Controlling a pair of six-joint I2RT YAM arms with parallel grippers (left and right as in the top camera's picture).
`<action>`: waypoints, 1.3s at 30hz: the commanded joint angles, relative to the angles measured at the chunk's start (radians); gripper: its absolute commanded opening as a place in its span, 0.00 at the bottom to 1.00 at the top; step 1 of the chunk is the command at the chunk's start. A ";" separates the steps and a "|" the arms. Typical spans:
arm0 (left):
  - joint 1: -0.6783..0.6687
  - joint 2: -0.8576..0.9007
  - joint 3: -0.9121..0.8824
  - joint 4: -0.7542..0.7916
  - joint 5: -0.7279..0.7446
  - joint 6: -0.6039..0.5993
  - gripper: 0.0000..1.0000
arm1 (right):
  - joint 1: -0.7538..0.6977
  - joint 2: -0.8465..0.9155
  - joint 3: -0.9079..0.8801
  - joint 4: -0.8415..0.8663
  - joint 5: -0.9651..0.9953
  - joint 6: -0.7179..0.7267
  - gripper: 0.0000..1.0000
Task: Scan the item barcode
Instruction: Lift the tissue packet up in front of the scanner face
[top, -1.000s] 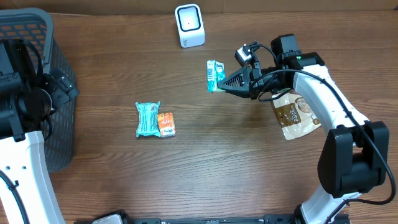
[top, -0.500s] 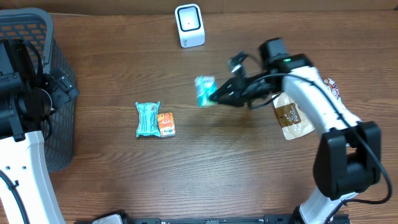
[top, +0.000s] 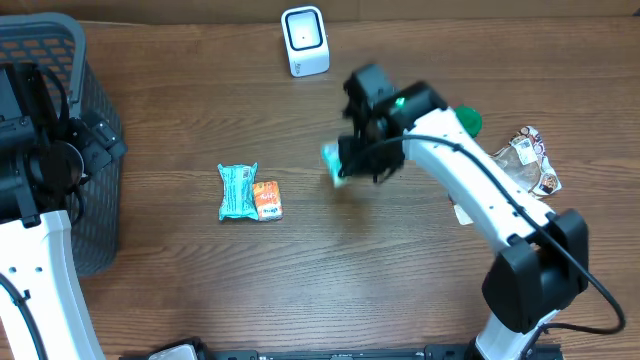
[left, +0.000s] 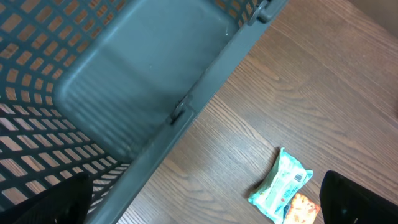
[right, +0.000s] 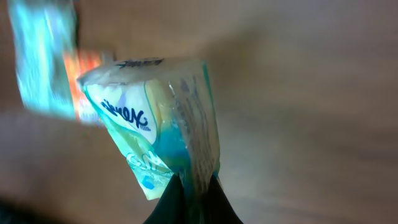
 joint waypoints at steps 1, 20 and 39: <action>0.004 0.002 0.014 0.001 -0.014 -0.003 1.00 | 0.003 -0.012 0.146 0.035 0.320 0.029 0.04; 0.004 0.002 0.014 0.001 -0.014 -0.003 1.00 | 0.038 0.352 0.174 1.254 0.777 -0.921 0.04; 0.004 0.002 0.014 0.001 -0.014 -0.003 0.99 | 0.039 0.576 0.174 1.498 0.709 -1.176 0.04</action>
